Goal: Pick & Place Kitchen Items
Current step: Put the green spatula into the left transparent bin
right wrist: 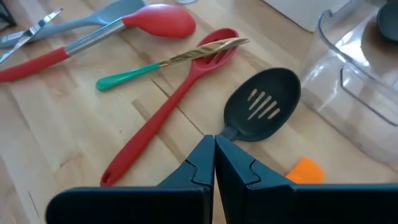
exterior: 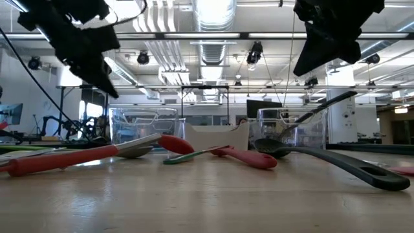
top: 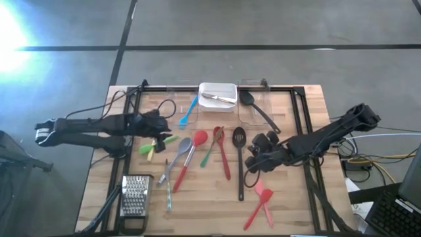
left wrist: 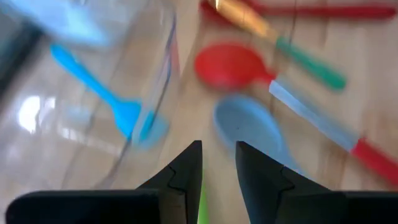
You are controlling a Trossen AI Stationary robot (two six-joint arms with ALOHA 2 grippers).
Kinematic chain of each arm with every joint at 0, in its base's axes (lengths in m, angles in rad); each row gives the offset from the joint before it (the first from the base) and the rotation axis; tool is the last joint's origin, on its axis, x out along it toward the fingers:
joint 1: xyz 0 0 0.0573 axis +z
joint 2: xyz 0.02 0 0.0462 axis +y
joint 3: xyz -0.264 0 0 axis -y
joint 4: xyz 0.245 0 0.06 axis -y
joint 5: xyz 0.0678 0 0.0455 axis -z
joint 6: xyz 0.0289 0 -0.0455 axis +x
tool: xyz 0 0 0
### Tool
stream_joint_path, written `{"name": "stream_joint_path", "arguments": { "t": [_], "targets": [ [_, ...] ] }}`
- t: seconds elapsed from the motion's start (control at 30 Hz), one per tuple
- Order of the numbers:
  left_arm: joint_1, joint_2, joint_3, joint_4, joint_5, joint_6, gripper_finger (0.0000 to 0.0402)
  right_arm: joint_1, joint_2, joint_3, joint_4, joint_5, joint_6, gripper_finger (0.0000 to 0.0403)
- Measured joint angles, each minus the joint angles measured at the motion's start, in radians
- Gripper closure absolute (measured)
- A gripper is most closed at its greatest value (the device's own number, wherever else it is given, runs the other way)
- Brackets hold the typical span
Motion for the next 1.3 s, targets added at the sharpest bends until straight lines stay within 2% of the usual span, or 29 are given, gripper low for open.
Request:
{"name": "stream_joint_path", "arguments": {
  "t": [0.1, 0.23, 0.47, 0.73, 1.3],
  "targets": [
    [0.000, 0.020, 0.005, -0.078, -0.022, -0.046, 0.0299, 0.000, -0.013, 0.000, -0.003, 0.001, -0.023, 0.0394],
    [0.000, 0.067, 0.001, -0.078, -0.014, -0.062, 0.0287, 0.000, -0.019, 0.000, -0.005, 0.005, -0.044, 0.0394],
    [0.020, 0.168, 0.027, -0.176, -0.011, -0.218, 0.0238, 0.000, -0.019, 0.000, -0.007, 0.010, -0.081, 0.0394],
    [0.023, 0.276, 0.028, -0.241, 0.005, -0.225, 0.0192, -0.001, -0.020, 0.000, -0.008, 0.028, -0.105, 0.0394],
    [0.075, 0.501, 0.028, -0.248, 0.038, -0.207, 0.0186, -0.013, -0.020, 0.000, -0.008, 0.027, -0.133, 0.0394]
  ]
}}
